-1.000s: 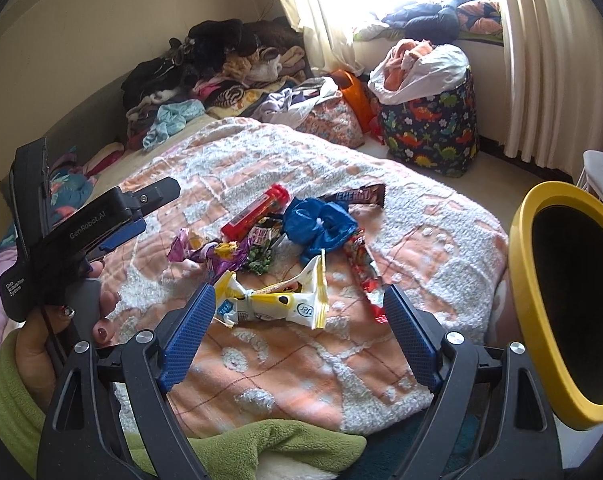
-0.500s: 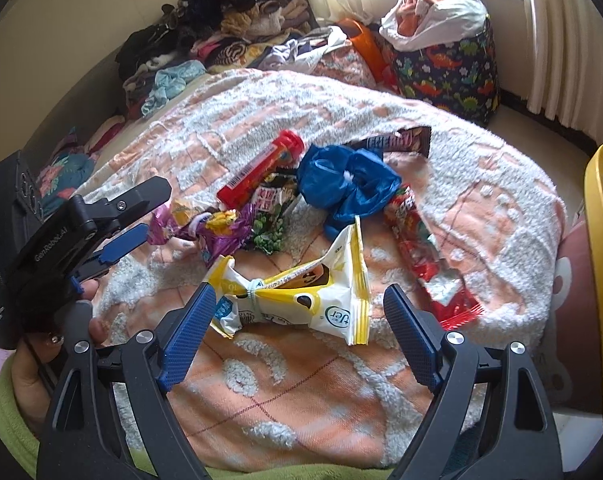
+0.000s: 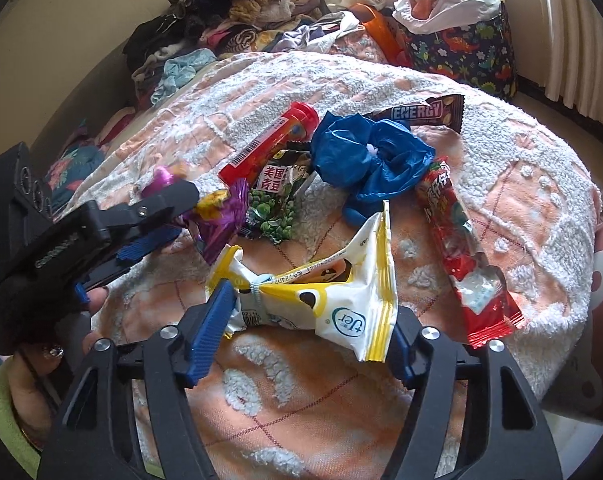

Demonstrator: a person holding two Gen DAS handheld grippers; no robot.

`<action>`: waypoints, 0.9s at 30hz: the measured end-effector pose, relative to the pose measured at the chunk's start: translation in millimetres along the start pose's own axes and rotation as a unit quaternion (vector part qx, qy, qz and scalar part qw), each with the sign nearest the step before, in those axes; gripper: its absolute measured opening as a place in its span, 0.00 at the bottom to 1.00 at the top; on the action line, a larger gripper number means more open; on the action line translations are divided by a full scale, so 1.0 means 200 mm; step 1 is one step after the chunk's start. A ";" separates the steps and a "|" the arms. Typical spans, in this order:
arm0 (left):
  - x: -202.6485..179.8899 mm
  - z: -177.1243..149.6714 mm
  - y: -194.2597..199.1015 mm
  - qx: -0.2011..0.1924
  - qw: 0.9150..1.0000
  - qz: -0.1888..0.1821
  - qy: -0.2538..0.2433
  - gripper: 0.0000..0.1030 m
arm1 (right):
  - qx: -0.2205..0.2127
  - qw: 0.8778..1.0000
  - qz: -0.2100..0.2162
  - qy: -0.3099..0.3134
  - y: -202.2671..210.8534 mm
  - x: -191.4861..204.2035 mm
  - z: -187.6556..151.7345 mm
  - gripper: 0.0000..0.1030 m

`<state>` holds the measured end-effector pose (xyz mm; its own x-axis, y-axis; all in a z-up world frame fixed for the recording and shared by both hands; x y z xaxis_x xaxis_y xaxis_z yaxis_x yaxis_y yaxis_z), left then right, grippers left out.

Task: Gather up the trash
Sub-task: 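Grasp the purple wrapper with the left tool while the right tool grasps the white-yellow bag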

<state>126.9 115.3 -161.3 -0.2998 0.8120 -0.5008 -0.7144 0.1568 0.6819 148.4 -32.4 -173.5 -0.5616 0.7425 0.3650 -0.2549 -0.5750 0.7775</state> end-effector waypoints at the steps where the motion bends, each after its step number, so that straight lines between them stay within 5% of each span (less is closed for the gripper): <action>1: 0.00 0.00 0.00 0.002 1.000 -0.001 0.002 0.52 | -0.003 1.000 0.002 -0.002 0.01 0.00 0.00 0.60; 6: 0.01 0.00 -0.01 0.001 1.000 -0.003 0.004 0.48 | -0.017 1.000 0.007 -0.001 0.05 0.01 -0.02 0.55; 11: -0.01 -0.01 -0.01 0.004 1.000 -0.015 0.004 0.34 | -0.032 0.999 0.007 0.009 0.11 0.03 -0.03 0.55; 27: -0.17 0.02 0.08 -0.026 0.998 -0.041 -0.045 0.27 | -0.075 0.997 0.001 0.009 0.31 -0.01 -0.03 0.55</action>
Point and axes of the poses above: each gripper's, at about its wrist camera, not at the fingertips, and y roughly against the way its jaws point, x to its left, z to its top, the point moved 7 cm from there along -y, roughly the way its jaws point, and after that the axes turned 3 degrees about x, right-handed, at the moved point
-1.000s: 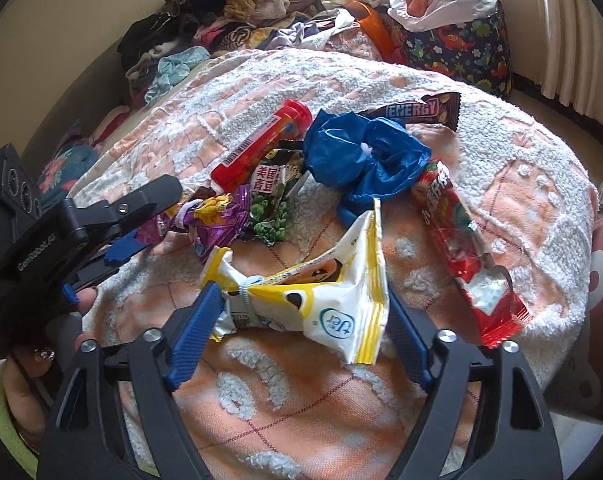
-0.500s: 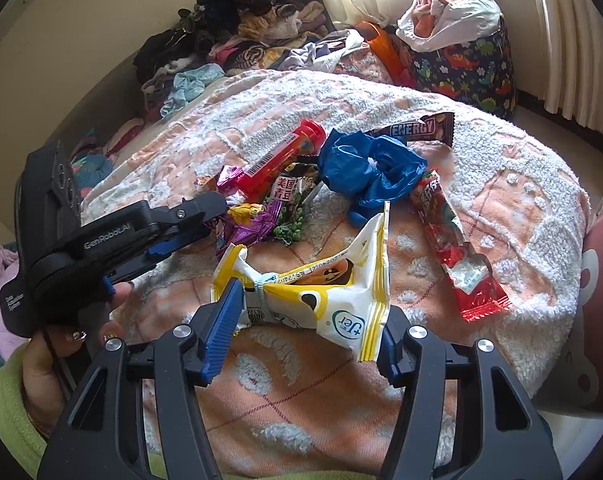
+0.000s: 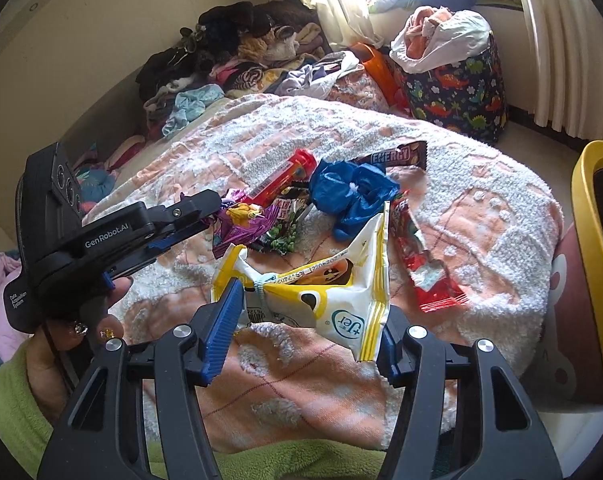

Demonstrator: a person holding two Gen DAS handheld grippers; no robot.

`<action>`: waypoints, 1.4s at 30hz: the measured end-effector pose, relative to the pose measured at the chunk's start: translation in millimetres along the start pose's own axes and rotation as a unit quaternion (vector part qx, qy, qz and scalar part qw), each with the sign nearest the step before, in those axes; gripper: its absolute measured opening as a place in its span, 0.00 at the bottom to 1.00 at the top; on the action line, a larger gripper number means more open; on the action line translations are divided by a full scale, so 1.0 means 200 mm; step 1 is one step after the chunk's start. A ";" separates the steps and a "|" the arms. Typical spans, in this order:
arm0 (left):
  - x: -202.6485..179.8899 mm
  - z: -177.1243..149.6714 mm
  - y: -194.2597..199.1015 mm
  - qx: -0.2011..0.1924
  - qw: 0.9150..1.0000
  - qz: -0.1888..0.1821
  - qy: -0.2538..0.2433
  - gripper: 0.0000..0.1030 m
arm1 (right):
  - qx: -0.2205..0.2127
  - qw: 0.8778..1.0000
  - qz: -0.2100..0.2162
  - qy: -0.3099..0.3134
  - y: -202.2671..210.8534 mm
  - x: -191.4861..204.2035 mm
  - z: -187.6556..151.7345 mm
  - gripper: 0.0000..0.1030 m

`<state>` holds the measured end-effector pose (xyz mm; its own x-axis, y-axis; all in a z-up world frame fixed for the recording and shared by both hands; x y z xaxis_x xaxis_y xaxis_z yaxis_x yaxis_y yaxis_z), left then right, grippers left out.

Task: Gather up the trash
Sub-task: 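Grasp the purple wrapper with the left tool while the right tool grasps the white-yellow bag, then carry both held items over the yellow bin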

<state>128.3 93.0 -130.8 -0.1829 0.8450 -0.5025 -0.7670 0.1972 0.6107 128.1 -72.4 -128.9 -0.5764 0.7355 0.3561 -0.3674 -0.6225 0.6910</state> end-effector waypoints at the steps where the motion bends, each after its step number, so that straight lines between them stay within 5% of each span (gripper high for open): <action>1: -0.01 0.00 0.00 -0.002 1.000 -0.001 -0.003 0.27 | -0.004 1.000 -0.001 0.000 0.02 0.00 0.01 0.55; 42: -0.48 -0.04 0.06 -0.007 0.994 -0.020 -0.107 0.26 | -0.111 0.991 -0.058 -0.049 0.50 -0.40 0.15 0.55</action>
Point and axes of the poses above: each gripper's, at about its wrist camera, not at the fingertips, and y roughly against the way its jaws point, x to its left, z to its top, the point moved 7 cm from there along -y, roughly the way its jaws point, and after that the axes turned 3 degrees about x, right-handed, at the moved point
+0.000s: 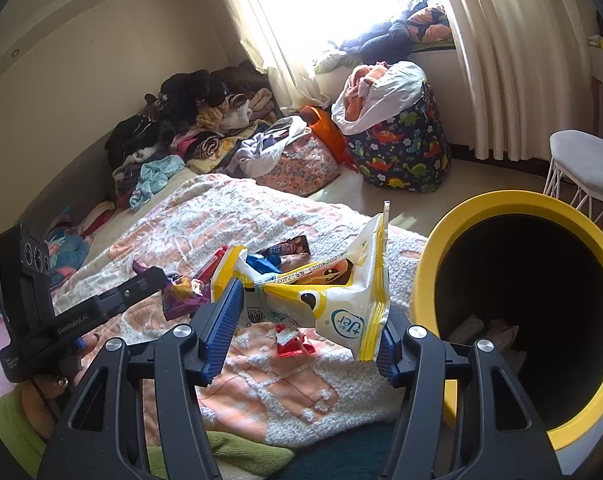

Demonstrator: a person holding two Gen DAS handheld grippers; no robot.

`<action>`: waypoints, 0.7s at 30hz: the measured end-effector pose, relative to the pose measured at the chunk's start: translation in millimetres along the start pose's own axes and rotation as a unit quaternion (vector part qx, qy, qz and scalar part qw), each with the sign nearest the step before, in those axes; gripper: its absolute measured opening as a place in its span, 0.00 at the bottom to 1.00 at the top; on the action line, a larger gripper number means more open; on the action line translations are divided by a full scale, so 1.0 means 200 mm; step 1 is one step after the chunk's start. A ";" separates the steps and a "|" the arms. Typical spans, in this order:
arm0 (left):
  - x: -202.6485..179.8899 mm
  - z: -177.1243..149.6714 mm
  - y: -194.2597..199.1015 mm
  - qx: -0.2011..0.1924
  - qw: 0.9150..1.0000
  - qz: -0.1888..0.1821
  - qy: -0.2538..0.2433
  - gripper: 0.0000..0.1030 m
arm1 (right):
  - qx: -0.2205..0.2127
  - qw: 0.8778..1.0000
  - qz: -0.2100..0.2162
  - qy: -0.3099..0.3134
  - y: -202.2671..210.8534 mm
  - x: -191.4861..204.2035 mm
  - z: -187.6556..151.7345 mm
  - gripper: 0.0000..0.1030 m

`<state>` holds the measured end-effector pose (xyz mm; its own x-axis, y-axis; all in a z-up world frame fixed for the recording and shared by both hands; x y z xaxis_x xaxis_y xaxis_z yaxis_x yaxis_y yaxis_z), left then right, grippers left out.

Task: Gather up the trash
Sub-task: 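Carry both held items over the yellow bin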

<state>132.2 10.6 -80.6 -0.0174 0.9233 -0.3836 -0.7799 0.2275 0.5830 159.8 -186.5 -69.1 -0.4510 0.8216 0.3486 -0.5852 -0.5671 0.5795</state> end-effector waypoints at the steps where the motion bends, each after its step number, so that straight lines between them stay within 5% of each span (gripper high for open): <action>1: -0.01 0.00 -0.01 0.001 1.000 -0.001 -0.002 0.26 | -0.002 1.000 -0.001 -0.002 0.01 -0.01 0.01 0.55; 21: -0.25 -0.02 -0.06 0.011 0.998 -0.029 -0.045 0.26 | -0.043 0.997 -0.047 -0.036 0.16 -0.27 0.09 0.55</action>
Point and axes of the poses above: each gripper's, at about its wrist camera, not at the fingertips, and y roughly against the way its jaws point, x to its left, z to its top, the point moved 7 cm from there along -y, roughly the way its jaws point, and after that the axes turned 3 degrees about x, right-handed, at the moved point
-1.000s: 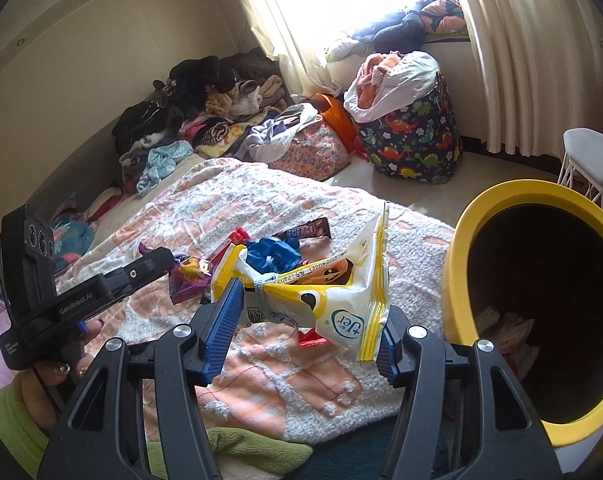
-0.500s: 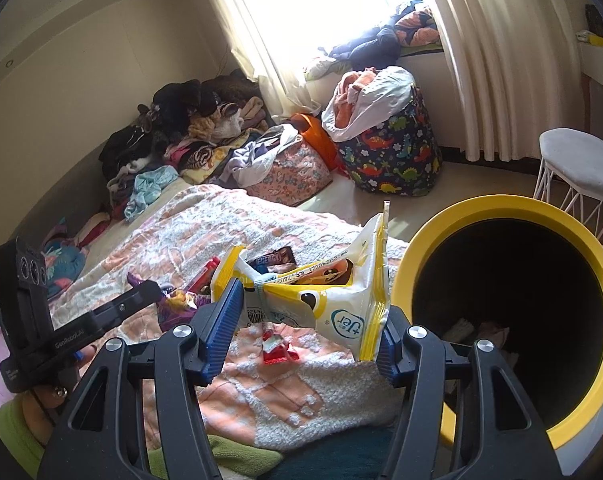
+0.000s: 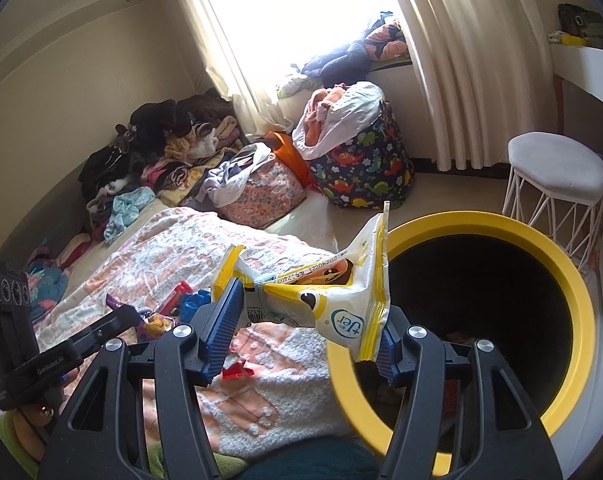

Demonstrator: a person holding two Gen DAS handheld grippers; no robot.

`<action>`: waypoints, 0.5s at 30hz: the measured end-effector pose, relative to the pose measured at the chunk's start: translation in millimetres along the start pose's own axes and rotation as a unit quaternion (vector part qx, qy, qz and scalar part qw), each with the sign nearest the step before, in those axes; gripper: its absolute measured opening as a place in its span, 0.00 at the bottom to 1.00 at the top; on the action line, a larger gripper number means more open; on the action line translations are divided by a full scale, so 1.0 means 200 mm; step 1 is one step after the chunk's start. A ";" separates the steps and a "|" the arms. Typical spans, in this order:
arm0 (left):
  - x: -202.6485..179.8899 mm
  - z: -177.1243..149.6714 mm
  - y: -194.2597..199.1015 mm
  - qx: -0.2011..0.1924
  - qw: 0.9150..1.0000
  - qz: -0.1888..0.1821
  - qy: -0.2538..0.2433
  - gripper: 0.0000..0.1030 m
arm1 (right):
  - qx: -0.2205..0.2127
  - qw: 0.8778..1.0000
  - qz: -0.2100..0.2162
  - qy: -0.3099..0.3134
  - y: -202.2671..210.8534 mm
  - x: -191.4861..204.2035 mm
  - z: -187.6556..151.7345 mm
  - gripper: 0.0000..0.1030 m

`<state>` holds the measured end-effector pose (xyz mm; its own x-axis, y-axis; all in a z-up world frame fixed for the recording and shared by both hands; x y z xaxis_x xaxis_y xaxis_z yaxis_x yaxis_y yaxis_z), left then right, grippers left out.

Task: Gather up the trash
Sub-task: 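Carry both held items over the yellow bin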

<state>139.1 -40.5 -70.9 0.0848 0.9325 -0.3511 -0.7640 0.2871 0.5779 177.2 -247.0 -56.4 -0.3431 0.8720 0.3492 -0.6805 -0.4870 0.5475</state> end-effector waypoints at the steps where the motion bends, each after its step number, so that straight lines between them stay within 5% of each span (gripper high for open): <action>1: -0.01 0.00 0.00 0.000 1.000 -0.001 -0.002 0.26 | -0.002 1.000 -0.002 -0.001 0.00 -0.01 0.00 0.55; 15: -0.15 -0.01 -0.05 0.008 0.999 -0.022 -0.025 0.26 | -0.022 0.999 -0.030 -0.020 0.06 -0.17 0.04 0.55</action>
<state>143.0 -72.2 -66.8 0.1501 0.9289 -0.3386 -0.7491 0.3304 0.5742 185.0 -282.1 -55.9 -0.2750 0.8964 0.3475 -0.7272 -0.4304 0.5348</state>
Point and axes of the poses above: each gripper's, at about its wrist camera, not at the fingertips, and y roughly against the way its jaws point, x to its left, z to its top, the point moved 7 cm from there along -y, roughly the way its jaws point, and after that the axes turned 3 degrees about x, right-handed, at the moved point
